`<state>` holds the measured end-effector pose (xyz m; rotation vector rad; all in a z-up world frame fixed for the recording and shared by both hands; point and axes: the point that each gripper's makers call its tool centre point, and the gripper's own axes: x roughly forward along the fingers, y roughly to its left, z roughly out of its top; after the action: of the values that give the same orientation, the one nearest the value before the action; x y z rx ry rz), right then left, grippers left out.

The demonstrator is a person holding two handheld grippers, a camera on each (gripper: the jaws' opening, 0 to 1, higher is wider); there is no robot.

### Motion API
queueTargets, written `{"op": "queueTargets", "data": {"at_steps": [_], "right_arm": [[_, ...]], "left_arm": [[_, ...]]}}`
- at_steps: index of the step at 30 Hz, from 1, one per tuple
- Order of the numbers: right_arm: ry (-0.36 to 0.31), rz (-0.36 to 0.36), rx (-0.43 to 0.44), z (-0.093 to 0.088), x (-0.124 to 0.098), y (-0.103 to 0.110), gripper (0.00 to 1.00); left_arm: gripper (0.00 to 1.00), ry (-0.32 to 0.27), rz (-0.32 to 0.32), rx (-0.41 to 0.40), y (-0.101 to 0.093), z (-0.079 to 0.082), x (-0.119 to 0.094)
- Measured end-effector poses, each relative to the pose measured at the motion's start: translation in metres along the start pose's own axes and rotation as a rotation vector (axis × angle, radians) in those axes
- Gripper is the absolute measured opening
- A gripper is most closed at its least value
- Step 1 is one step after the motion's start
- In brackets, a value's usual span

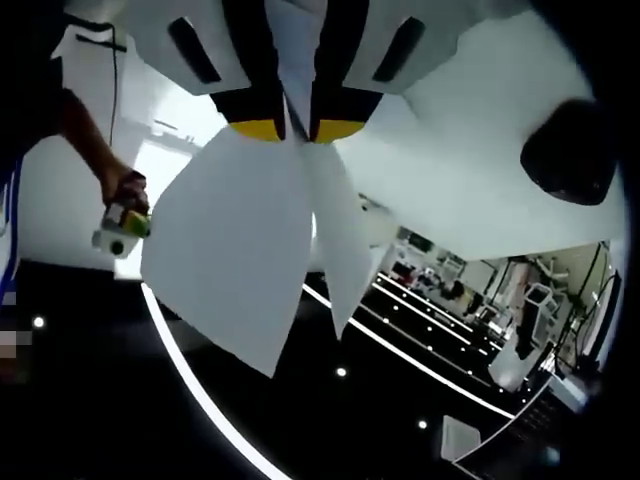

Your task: Organize the stack of printing papers by aligning and flattening the scattered papers on the table

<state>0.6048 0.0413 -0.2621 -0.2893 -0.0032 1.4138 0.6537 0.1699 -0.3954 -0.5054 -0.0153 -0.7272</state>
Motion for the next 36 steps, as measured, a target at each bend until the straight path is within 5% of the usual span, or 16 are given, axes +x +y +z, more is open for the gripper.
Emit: {"op": "queueTargets", "data": {"at_steps": [24, 36], "right_arm": [[-0.018, 0.072, 0.003, 0.013, 0.007, 0.012, 0.00], [0.005, -0.049, 0.021, -0.007, 0.007, -0.025, 0.00]], "left_arm": [[0.16, -0.006, -0.008, 0.008, -0.003, 0.001, 0.000], [0.06, -0.012, -0.012, 0.018, 0.000, 0.004, -0.001]]}}
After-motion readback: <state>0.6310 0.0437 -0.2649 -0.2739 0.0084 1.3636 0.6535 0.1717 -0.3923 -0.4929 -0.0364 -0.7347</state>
